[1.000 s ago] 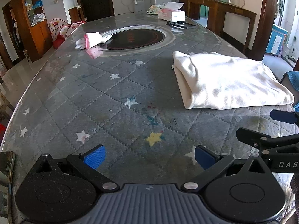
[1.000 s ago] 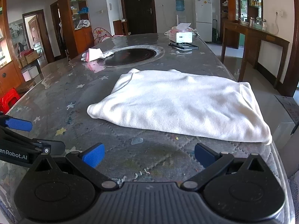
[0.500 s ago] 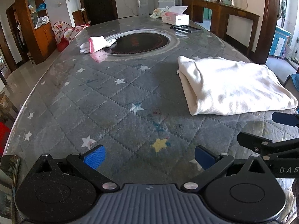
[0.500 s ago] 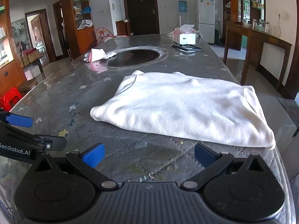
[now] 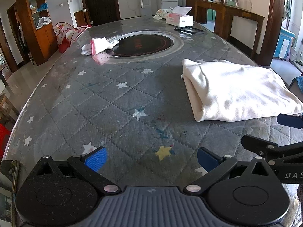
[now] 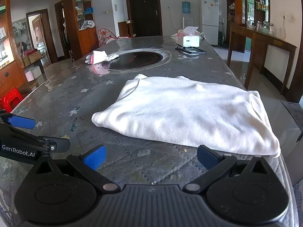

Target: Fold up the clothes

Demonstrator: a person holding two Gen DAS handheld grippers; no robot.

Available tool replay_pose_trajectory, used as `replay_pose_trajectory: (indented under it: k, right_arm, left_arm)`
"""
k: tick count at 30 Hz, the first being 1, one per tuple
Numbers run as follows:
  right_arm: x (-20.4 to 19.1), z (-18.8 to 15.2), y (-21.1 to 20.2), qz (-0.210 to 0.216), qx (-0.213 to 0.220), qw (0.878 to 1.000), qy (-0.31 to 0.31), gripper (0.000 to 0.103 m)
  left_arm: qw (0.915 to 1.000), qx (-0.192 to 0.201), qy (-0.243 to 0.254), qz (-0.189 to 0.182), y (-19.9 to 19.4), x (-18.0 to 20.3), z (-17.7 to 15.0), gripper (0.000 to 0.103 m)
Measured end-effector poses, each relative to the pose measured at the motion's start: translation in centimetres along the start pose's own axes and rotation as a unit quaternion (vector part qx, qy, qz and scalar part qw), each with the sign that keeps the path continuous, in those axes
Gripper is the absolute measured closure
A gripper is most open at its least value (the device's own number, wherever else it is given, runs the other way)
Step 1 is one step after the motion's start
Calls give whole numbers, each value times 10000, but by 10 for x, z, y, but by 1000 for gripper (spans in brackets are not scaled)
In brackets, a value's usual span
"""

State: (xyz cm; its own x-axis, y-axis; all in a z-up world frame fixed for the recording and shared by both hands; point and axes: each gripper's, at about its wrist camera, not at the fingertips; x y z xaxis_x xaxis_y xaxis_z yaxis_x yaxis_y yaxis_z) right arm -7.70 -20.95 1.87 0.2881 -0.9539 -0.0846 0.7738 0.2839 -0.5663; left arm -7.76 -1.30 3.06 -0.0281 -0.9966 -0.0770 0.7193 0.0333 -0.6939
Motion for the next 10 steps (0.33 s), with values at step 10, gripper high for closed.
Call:
replay_pose_trajectory:
  k: [10]
  right_arm:
    - [1,-1,-3,-17,19,10000,22,0]
  left_arm:
    - [9998,144,128,-17,-3,6,-1,0]
Point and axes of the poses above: each gripper's, at about its wrist camera, not at the fingertips, and y roughly the way its jaws point, x to its right, z to its top, and after that the axes turned 6 degrees about x, right-handed
